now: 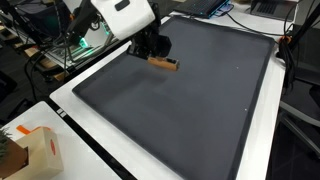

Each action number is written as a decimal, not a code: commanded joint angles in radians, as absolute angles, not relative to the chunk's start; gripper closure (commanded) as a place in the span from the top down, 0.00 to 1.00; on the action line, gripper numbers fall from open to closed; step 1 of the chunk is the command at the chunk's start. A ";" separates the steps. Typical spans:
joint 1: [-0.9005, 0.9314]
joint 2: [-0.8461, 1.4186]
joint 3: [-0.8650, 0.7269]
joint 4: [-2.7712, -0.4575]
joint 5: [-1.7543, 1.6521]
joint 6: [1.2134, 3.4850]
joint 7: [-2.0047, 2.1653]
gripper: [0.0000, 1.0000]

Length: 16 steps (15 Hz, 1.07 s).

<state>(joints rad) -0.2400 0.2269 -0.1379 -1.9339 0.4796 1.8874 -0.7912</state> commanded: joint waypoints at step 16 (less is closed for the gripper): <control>-0.033 0.026 -0.019 -2.099 0.149 2.113 -0.257 0.48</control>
